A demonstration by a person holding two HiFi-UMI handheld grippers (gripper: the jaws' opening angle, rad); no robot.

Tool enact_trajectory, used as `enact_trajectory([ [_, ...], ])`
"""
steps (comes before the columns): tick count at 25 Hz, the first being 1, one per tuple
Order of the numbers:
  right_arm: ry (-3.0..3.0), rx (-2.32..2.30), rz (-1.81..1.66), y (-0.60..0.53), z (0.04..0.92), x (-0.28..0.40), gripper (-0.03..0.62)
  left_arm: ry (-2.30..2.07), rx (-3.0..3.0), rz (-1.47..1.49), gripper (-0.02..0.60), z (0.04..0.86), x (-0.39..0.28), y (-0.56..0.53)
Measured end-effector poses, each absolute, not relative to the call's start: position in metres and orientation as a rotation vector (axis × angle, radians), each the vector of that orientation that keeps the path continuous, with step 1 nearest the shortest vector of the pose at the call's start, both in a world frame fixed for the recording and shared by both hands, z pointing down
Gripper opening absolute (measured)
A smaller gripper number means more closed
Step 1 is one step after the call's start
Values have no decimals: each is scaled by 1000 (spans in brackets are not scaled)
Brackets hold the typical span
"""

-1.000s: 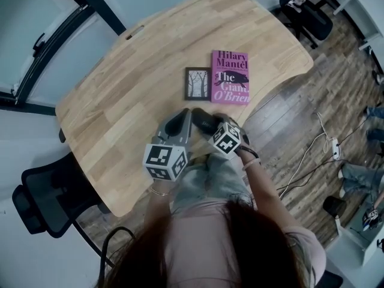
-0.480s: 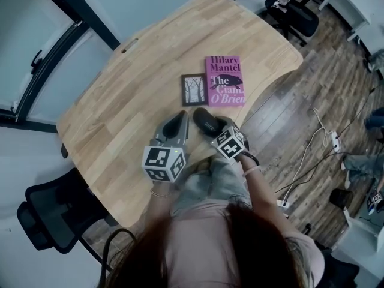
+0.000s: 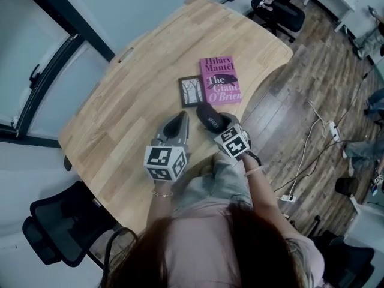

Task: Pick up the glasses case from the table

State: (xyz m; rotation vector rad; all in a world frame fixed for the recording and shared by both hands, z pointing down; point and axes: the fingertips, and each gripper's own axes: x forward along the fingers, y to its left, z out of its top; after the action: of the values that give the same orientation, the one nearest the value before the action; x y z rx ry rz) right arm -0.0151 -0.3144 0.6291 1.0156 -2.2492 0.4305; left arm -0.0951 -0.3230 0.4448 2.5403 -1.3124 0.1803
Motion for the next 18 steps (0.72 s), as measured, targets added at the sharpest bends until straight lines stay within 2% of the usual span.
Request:
enact_trajectory([
  [18, -2320, 1341, 414, -303, 549, 4, 348, -1261, 2614, 152, 6, 435, -91, -311],
])
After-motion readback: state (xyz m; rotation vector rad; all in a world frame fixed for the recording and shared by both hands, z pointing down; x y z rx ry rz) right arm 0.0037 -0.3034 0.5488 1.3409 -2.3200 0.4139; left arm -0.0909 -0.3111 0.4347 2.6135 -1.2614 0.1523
